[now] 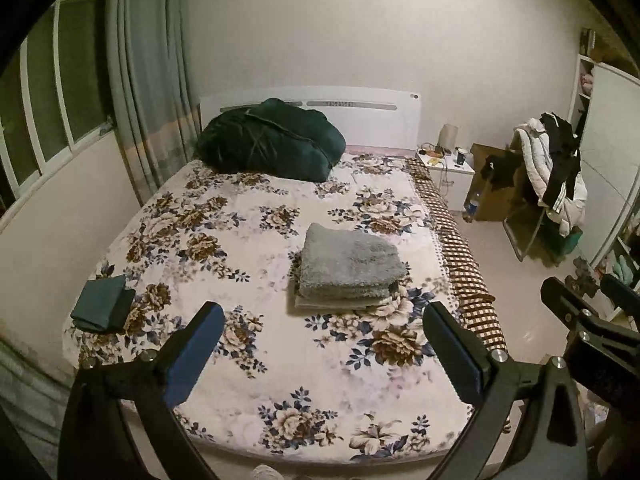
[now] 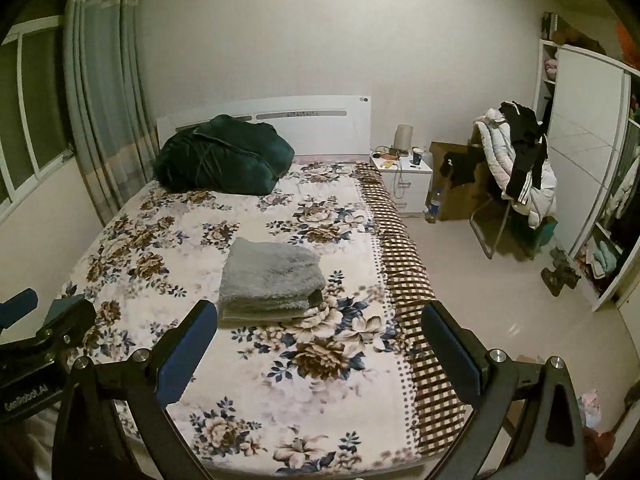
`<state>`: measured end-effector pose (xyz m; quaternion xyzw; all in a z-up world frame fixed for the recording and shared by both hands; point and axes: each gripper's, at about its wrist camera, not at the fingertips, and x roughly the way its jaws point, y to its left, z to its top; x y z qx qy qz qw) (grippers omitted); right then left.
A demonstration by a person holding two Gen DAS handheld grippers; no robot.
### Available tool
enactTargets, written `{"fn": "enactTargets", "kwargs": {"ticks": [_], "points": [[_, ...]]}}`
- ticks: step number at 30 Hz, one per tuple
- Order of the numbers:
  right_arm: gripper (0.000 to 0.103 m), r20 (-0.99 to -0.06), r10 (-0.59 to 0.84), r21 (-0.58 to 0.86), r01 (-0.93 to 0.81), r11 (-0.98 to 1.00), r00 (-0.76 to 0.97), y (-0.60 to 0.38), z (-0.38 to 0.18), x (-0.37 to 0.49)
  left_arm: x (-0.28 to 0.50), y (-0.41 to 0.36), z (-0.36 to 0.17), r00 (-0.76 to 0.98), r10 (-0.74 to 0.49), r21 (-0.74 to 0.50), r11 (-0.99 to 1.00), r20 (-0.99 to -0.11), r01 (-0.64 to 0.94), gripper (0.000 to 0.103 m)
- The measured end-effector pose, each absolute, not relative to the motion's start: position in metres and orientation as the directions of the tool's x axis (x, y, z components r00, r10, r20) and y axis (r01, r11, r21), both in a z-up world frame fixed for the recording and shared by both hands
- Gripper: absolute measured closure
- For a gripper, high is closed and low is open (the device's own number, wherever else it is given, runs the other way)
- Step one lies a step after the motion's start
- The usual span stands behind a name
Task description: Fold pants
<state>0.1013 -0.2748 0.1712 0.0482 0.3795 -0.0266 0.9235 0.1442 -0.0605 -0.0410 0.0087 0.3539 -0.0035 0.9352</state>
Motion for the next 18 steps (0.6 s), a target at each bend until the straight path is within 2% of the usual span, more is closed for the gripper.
{"fn": "enactTargets", "kwargs": {"ticks": [18], "points": [[0.0,-0.702,-0.005,0.064,0.071,0.995,0.712,-0.271,0.182,0.098,0.13,-0.055,-0.031,0.76,0.032,0.032,0.999,-0.649,-0.015,0.0]]}}
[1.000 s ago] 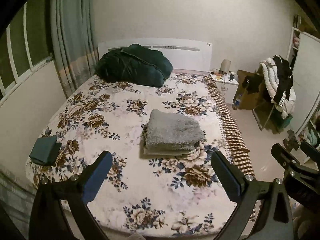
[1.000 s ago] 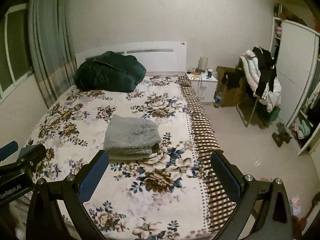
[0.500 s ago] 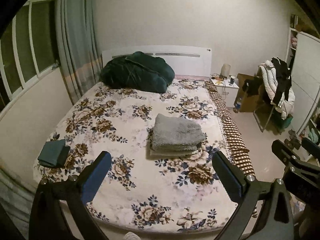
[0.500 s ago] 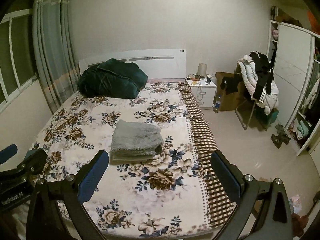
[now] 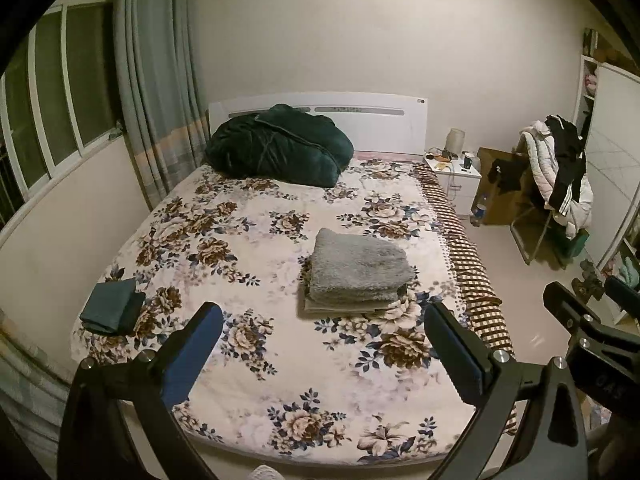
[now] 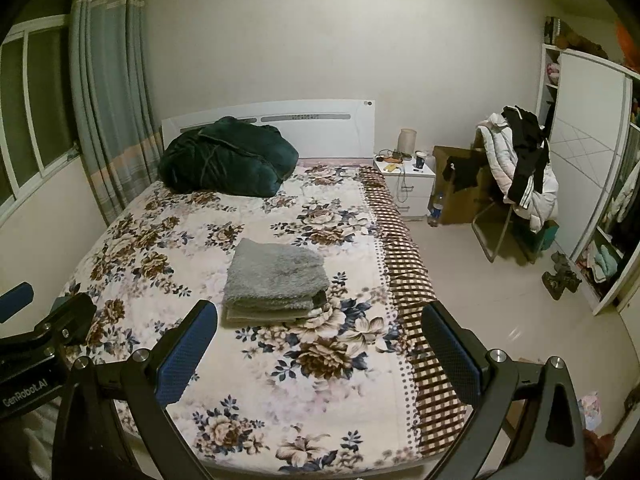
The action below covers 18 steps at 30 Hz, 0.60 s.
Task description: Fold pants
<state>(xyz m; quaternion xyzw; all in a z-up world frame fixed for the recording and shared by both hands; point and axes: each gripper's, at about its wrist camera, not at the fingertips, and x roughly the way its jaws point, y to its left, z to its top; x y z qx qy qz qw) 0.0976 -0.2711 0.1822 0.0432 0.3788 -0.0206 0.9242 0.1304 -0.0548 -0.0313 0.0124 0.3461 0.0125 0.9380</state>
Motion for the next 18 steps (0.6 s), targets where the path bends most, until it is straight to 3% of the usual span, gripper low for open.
{"fn": "enactTargets", "kwargs": {"ticks": [18], "points": [[0.0,-0.703,0.008,0.071,0.059,0.996,0.711,-0.2752,0.184,0.1016,0.131,-0.0554,-0.0294,0.763,0.036,0.037,0.999,-0.645,-0.016,0.0]]}}
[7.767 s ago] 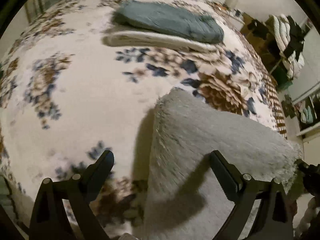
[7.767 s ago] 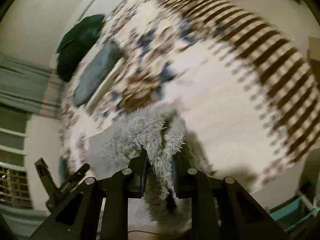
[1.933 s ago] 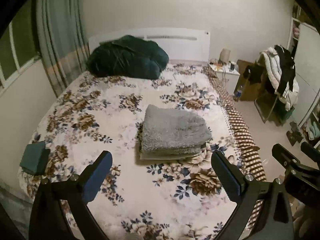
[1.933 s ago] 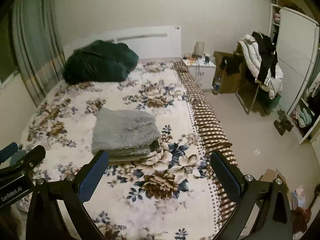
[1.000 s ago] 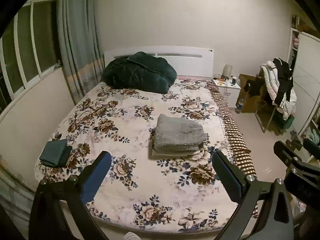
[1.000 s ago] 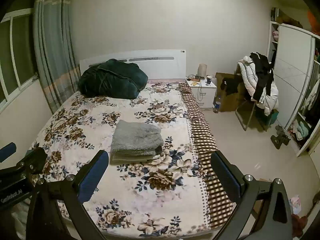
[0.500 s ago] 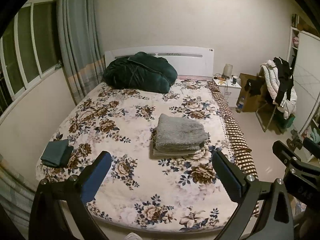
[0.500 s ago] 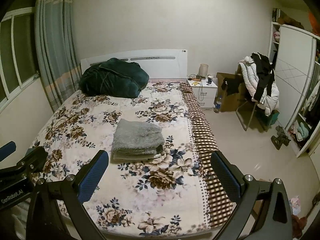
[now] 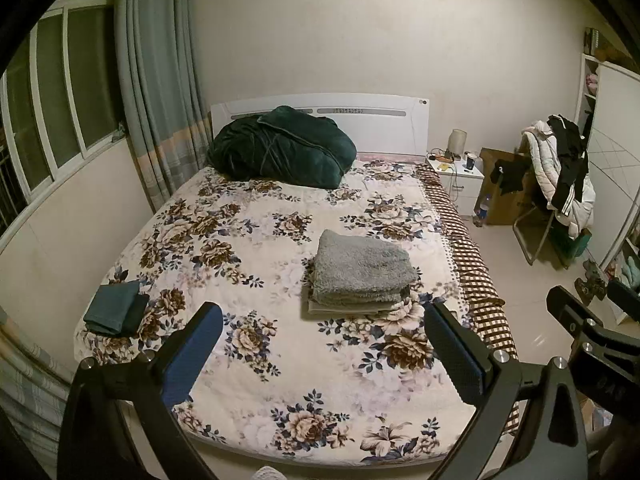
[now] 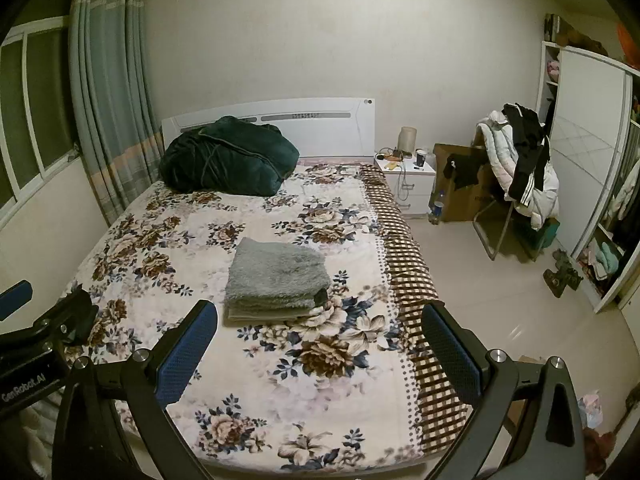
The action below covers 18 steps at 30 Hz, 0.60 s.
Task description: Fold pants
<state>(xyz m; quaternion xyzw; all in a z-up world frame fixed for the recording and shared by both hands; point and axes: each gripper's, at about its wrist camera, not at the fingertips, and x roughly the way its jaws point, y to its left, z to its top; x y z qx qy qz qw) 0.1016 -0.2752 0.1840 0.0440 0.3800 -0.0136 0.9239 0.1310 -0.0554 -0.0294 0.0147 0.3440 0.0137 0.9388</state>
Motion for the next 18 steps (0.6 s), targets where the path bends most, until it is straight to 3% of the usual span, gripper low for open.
{"fn": "enactTargets", "kwargs": {"ticks": [18], "points": [[0.0,-0.704,0.027,0.084,0.046,0.995,0.71,-0.2733,0.1847,0.1018,0.1309,-0.0469,-0.0217,0.763,0.052,0.043,0.999,-0.644,-0.032,0.0]]}}
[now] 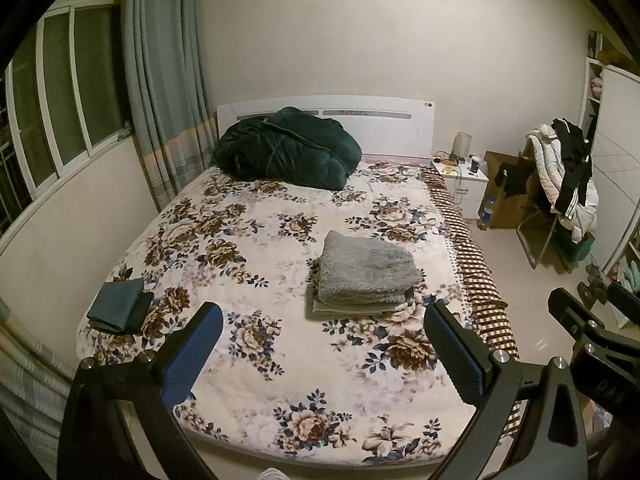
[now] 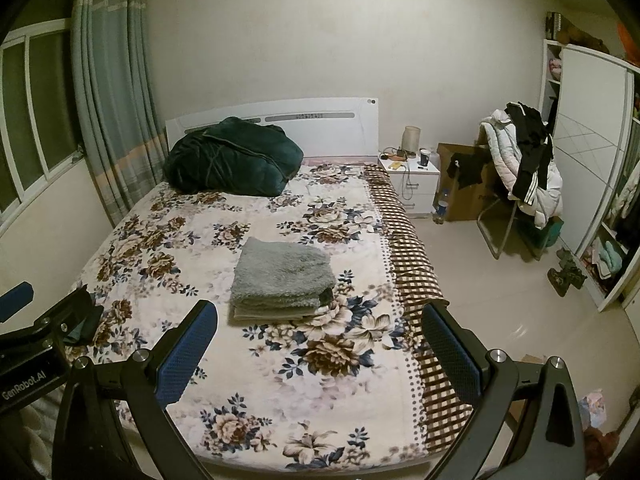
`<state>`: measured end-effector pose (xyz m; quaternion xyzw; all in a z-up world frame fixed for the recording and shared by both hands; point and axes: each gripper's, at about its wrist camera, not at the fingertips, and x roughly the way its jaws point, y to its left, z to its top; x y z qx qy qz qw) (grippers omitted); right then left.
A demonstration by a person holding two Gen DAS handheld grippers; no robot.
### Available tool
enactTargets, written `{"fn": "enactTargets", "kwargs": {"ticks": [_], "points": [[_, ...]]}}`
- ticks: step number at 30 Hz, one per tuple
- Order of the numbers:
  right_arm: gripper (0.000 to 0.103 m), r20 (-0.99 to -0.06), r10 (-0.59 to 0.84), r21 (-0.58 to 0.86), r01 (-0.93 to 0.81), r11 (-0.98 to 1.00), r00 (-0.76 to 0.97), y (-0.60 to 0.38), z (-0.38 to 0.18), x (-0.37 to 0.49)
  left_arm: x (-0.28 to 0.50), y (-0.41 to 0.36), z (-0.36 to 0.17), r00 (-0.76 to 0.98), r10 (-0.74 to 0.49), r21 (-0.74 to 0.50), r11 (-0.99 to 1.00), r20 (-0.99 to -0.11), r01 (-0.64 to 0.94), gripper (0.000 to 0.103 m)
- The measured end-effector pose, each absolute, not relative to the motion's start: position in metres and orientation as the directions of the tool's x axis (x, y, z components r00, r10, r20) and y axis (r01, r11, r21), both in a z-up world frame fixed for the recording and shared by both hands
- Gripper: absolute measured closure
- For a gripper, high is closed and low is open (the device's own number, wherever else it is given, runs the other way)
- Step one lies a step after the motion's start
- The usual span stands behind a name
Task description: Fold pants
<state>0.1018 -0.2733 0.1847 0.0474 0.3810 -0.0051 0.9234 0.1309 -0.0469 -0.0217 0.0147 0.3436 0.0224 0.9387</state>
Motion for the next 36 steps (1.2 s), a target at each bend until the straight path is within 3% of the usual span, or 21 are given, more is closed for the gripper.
{"fn": "enactTargets", "kwargs": {"ticks": [36], "points": [[0.0,-0.705,0.022,0.085,0.054,0.995,0.709,-0.27,0.186,0.098,0.116,-0.042,-0.025,0.768,0.063,0.04,0.998,-0.638,-0.048,0.0]]}}
